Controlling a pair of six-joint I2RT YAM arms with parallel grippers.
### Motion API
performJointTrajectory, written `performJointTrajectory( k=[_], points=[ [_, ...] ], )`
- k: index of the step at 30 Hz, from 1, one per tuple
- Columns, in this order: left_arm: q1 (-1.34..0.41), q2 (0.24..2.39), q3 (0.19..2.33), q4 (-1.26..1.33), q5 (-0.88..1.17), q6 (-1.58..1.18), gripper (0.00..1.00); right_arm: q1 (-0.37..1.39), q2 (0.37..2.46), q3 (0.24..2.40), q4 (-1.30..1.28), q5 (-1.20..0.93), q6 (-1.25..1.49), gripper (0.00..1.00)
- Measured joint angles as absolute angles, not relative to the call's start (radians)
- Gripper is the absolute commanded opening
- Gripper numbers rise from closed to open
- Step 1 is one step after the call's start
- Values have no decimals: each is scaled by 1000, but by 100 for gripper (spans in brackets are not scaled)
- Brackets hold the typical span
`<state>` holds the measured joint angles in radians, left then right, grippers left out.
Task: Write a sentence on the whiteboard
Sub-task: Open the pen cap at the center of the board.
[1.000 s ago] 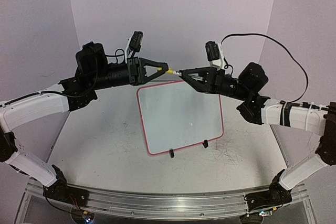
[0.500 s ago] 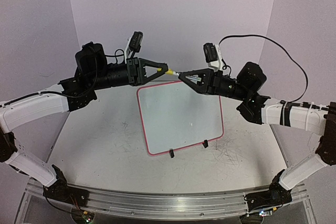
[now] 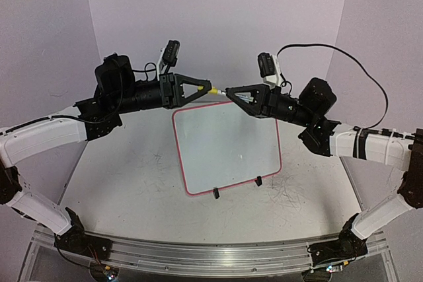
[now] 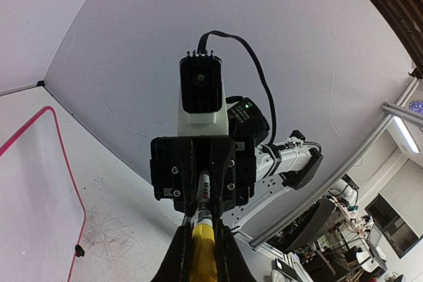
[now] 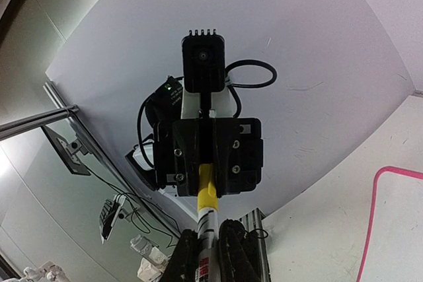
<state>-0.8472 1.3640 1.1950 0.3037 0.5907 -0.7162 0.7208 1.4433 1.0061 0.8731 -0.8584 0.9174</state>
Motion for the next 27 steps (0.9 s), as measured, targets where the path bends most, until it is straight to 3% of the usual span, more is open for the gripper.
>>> performJointTrajectory(
  k=[19, 23, 27],
  points=[
    [-847, 1364, 1195, 296, 601, -716, 0, 720, 1439, 1006, 848, -882, 874, 14],
    [-847, 1364, 1195, 295, 601, -716, 0, 720, 1439, 1006, 841, -885, 863, 22],
    [-847, 1364, 1195, 296, 601, -716, 0, 720, 1439, 1006, 828, -891, 853, 21]
  ],
)
